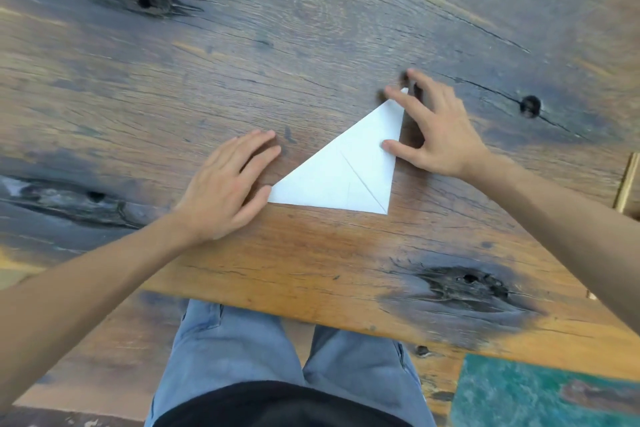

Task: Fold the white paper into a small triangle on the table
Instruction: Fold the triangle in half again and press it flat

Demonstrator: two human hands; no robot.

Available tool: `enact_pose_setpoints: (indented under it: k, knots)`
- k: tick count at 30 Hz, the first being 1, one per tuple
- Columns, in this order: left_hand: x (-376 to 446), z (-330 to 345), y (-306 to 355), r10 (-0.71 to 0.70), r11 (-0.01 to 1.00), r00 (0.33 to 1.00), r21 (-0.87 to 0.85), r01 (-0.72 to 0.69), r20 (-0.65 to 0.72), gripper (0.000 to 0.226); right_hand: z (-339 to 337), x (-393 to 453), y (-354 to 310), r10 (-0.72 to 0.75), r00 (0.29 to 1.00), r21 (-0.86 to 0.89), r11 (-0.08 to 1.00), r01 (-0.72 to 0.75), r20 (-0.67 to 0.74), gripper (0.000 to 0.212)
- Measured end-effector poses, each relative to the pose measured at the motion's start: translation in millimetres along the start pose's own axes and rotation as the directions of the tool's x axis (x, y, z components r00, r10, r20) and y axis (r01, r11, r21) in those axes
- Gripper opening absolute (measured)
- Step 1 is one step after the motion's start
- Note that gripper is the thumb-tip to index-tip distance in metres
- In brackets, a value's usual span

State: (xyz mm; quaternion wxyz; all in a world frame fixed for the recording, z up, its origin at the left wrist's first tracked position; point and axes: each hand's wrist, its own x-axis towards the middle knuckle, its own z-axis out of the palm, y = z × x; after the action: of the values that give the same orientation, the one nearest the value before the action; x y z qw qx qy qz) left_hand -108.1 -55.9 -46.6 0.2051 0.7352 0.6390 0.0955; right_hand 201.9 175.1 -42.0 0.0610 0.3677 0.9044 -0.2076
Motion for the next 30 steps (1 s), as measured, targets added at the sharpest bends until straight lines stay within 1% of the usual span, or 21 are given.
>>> enact_pose_setpoints:
  k: [1, 3, 5, 8, 11, 13, 16, 19, 21, 25, 28, 30]
  knots:
    - [0, 2, -3, -0.007, 1.0, 1.0, 0.021, 0.007, 0.016, 0.061, -3, 2, -2, 0.006, 0.999, -0.022, 1.0, -0.006, 0.033, 0.077]
    - [-2, 9, -6, -0.001, 0.996, 0.999, 0.087, -0.002, 0.037, 0.071, -10, 6, -4, -0.003, 0.998, -0.005, 1.0, 0.003, 0.069, 0.07]
    - [-2, 14, -7, 0.005, 0.993, 1.0, 0.117, -0.008, 0.024, 0.076, -16, 12, -4, -0.04, 0.995, 0.014, 0.999, 0.039, 0.091, 0.061]
    - [-2, 16, -7, -0.007, 0.993, 1.0, 0.117, 0.007, 0.001, 0.078, -22, 19, -7, -0.078, 0.99, 0.011, 0.997, 0.077, 0.118, 0.048]
    - [-2, 16, -5, -0.012, 0.993, 1.0, 0.115, 0.014, -0.022, 0.077, -28, 24, -15, -0.135, 0.981, 0.009, 0.991, 0.135, 0.141, 0.043]
    - [-2, 15, -3, -0.018, 0.994, 0.999, 0.11, 0.022, -0.032, 0.076, -30, 26, -21, -0.117, 0.98, 0.049, 0.993, 0.11, 0.159, 0.043]
    - [-2, 12, -3, -0.025, 0.994, 0.999, 0.103, 0.029, -0.041, 0.075, -30, 22, -26, -0.016, 0.982, 0.127, 0.992, -0.008, 0.187, 0.047]
    - [-3, 12, -2, -0.03, 0.995, 0.998, 0.094, 0.034, -0.049, 0.076, -28, 6, -31, 0.052, 0.993, 0.227, 0.971, -0.076, 0.11, 0.059]
    - [-3, 13, -2, -0.032, 0.995, 0.998, 0.096, 0.037, -0.051, 0.077, -28, -8, -40, 0.112, 0.993, 0.292, 0.949, -0.122, 0.048, 0.064]
    - [-3, 14, -2, -0.031, 0.995, 0.998, 0.094, 0.035, -0.051, 0.078, -28, -38, -68, 0.2, 0.977, 0.384, 0.91, -0.157, -0.075, 0.063]
    - [-4, 15, -3, -0.03, 0.994, 0.998, 0.102, 0.036, -0.061, 0.078, -24, -54, -97, 0.279, 0.946, 0.45, 0.875, -0.181, -0.162, 0.062]
    - [-4, 15, -3, -0.029, 0.994, 0.997, 0.107, 0.036, -0.066, 0.078, -16, -60, -116, 0.299, 0.934, 0.475, 0.862, -0.177, -0.194, 0.059]
